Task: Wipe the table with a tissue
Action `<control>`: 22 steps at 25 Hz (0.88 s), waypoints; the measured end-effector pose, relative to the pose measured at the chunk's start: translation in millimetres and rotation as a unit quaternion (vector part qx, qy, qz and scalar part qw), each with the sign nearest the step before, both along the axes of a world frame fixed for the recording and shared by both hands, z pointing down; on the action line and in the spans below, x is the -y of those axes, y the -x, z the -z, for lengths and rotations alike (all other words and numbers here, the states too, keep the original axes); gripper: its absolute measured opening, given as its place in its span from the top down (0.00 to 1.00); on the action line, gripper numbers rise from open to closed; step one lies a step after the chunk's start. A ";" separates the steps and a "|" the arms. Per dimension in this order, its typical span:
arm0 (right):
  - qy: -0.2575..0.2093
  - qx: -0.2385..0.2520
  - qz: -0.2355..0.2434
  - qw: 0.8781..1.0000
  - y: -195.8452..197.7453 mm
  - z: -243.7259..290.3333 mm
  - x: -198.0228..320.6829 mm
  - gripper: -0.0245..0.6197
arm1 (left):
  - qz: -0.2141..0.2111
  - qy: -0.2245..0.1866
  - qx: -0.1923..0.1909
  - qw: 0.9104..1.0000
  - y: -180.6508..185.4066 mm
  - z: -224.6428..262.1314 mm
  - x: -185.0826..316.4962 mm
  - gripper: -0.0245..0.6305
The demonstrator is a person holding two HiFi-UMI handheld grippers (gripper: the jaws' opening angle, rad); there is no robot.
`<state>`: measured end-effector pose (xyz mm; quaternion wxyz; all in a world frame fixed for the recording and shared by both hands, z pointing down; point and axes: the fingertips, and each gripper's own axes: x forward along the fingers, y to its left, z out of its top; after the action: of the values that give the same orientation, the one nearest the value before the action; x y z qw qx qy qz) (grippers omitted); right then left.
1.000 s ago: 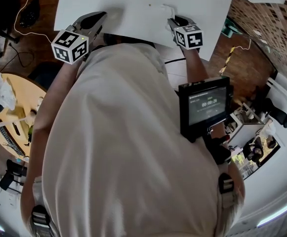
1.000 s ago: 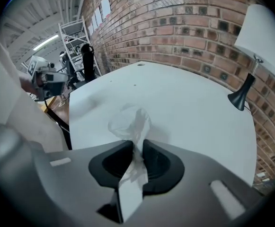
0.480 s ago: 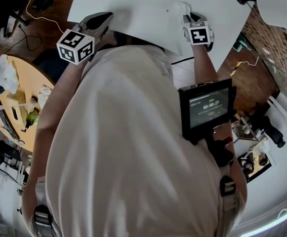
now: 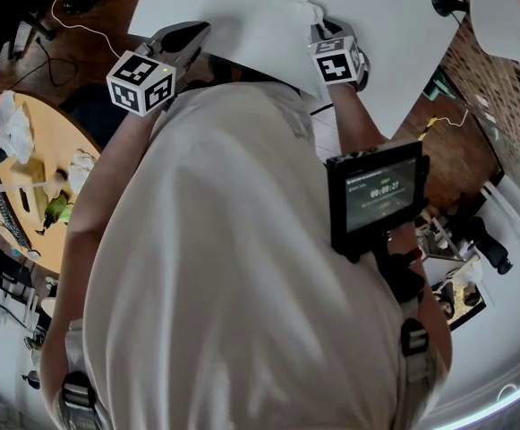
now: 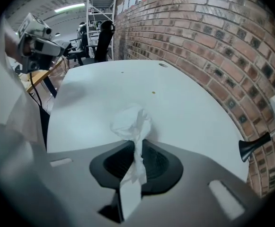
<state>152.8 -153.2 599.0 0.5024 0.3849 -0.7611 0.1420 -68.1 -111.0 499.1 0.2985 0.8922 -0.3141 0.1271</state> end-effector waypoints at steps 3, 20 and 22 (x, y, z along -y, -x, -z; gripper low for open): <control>0.002 0.021 0.026 0.999 20.6 -2.1 -15.0 0.88 | 0.006 0.000 -0.001 1.000 5.1 -2.9 -0.2 0.95; 0.047 0.017 0.217 0.975 1.6 -8.5 -106.5 0.88 | 0.022 0.004 -0.025 0.999 20.8 -1.4 -11.8 0.95; 0.040 -0.026 0.175 0.983 -33.3 -6.8 -93.6 0.88 | 0.023 0.003 -0.027 0.999 22.1 -0.3 -10.6 0.95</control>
<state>186.1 -59.6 605.8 0.5544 0.2287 -0.7970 0.0717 -90.1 -100.5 499.4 0.3124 0.8869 -0.3263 0.0963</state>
